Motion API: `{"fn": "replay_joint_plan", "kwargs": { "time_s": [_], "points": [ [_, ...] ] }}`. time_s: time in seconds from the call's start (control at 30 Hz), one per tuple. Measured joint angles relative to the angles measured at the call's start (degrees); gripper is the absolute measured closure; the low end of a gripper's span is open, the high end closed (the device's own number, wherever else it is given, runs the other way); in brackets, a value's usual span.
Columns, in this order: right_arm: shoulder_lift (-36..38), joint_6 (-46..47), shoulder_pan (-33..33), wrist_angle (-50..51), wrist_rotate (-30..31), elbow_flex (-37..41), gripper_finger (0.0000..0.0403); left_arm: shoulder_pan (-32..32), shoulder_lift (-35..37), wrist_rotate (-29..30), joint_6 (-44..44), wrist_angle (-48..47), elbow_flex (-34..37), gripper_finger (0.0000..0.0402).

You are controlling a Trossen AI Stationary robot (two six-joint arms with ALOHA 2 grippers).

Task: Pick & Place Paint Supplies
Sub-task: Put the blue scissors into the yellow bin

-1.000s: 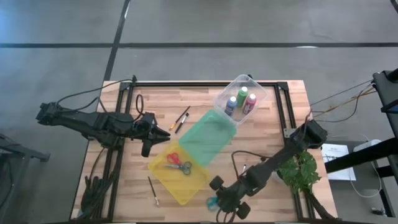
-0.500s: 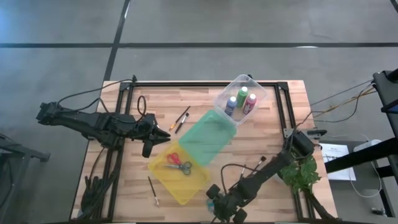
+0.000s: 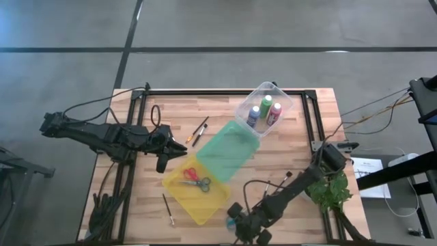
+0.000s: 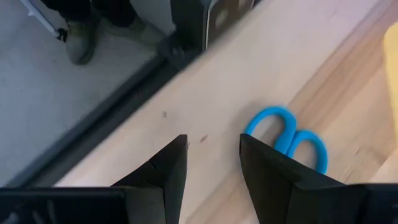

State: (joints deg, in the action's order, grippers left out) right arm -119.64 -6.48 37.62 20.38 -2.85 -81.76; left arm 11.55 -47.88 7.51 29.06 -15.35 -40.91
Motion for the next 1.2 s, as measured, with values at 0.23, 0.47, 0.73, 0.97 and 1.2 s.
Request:
{"fn": "replay_joint_plan", "kwargs": {
  "time_s": [0.23, 0.47, 0.73, 0.97, 1.2],
  "points": [
    [-0.08, -0.74, -0.29, -1.53, 1.64, -0.41, 0.0259, 0.0, 0.0, 0.0, 0.0, 0.0, 0.0, 0.0303],
    [-0.13, -0.76, -1.22, -1.68, 1.46, 0.88, 0.0259, 0.0, 0.0, 0.0, 0.0, 0.0, 0.0, 0.0303],
    [-0.15, 0.32, -1.16, -2.26, -0.24, 3.58, 0.0259, 0.0, 0.0, 0.0, 0.0, 0.0, 0.0, 0.0303],
    [0.01, 2.55, -1.28, -3.27, -0.42, 5.52, 0.0274, 0.01, 0.0, 0.0, 0.02, 0.01, 0.0, 0.0303],
    [0.16, 3.54, -1.26, -3.12, -1.51, 6.56, 0.0373, 0.01, 0.0, -0.01, 1.25, 0.02, 0.0, 0.0303]
  ]
}}
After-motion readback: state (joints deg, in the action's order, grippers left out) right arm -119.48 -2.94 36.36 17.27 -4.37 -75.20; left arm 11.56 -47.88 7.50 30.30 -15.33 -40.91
